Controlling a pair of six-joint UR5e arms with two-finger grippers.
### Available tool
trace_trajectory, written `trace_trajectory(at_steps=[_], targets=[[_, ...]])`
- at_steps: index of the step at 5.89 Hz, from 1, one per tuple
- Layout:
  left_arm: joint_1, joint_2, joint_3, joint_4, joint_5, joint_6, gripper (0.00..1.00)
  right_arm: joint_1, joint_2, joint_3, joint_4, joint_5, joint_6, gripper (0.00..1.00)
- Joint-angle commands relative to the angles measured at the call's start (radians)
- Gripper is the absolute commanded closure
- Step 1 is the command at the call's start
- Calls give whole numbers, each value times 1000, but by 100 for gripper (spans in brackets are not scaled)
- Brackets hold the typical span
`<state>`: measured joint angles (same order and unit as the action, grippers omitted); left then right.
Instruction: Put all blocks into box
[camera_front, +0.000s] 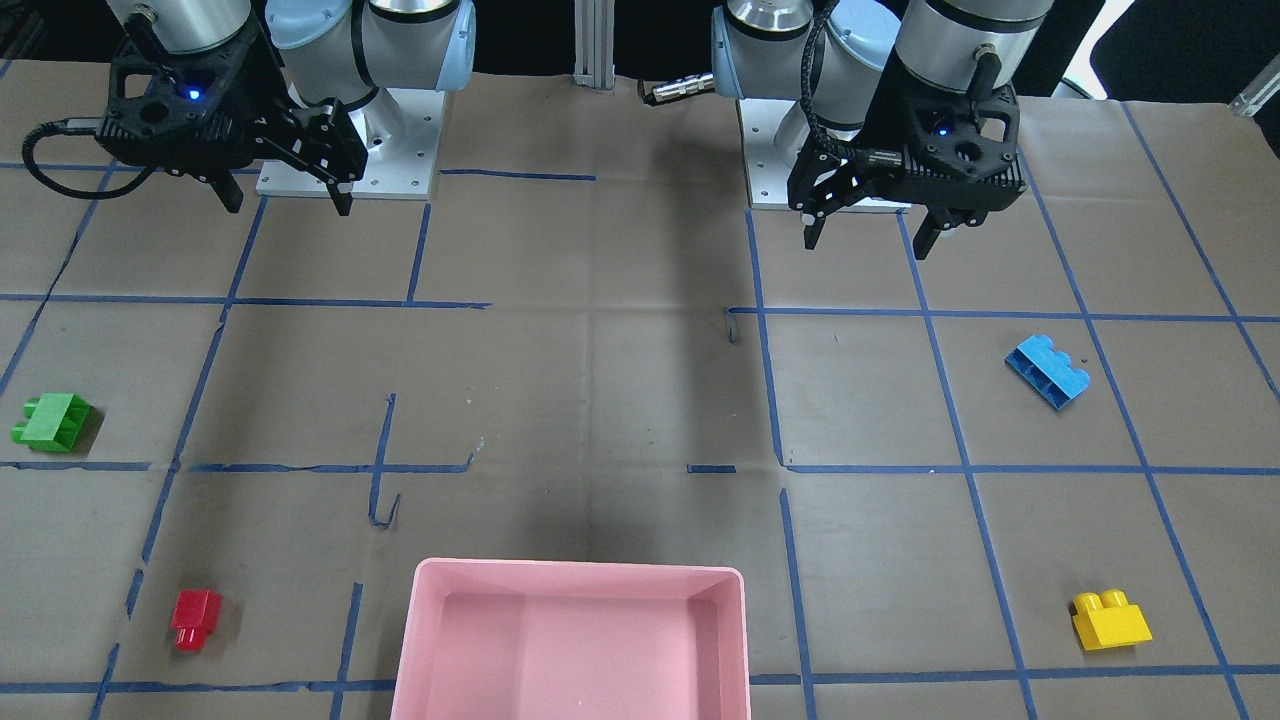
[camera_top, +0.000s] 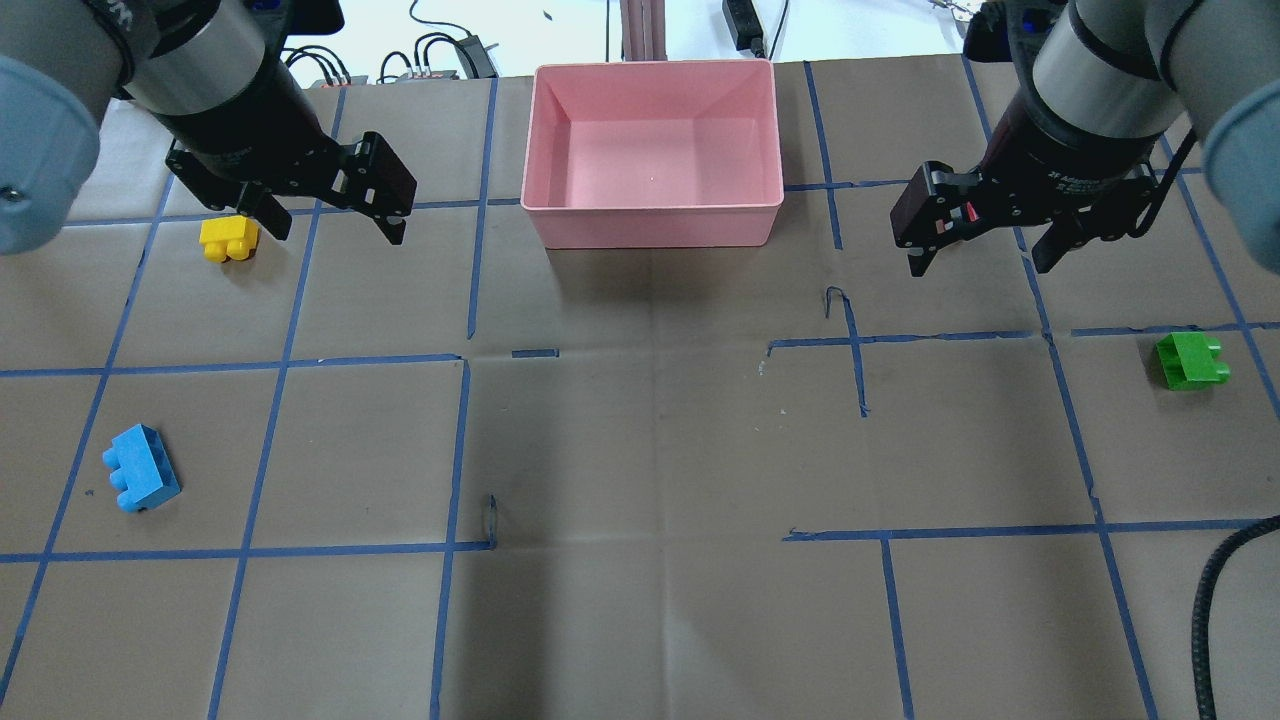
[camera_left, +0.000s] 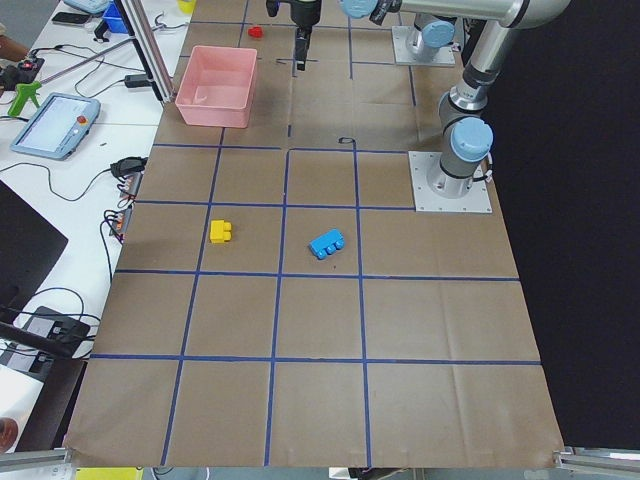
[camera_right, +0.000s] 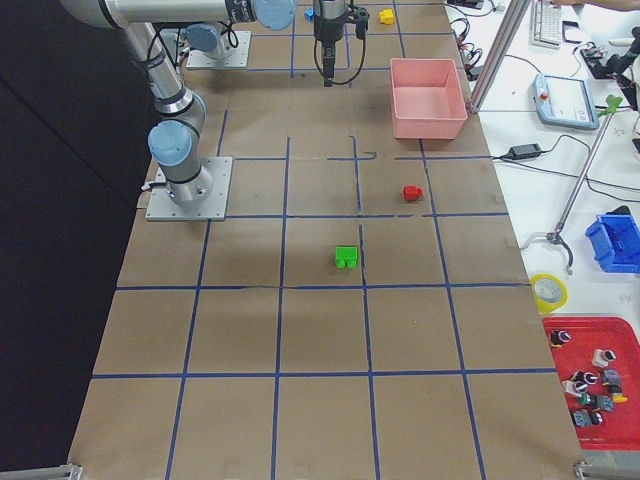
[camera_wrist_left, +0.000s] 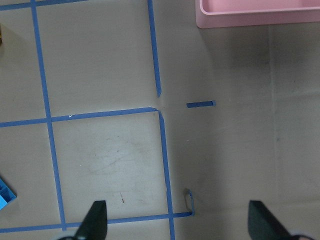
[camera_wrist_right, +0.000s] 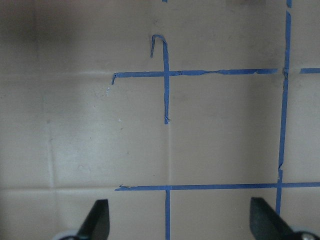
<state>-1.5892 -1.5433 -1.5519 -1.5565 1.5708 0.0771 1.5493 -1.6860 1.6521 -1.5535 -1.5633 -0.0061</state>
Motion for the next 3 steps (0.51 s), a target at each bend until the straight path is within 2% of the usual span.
trace_trajectory(at_steps=[1, 3], targets=[[0, 0, 1, 0, 0, 0, 1, 0, 0, -2, 0, 0, 0, 0], [0, 3, -7, 0, 0, -2, 1, 0, -1, 0, 1, -1, 0, 0]])
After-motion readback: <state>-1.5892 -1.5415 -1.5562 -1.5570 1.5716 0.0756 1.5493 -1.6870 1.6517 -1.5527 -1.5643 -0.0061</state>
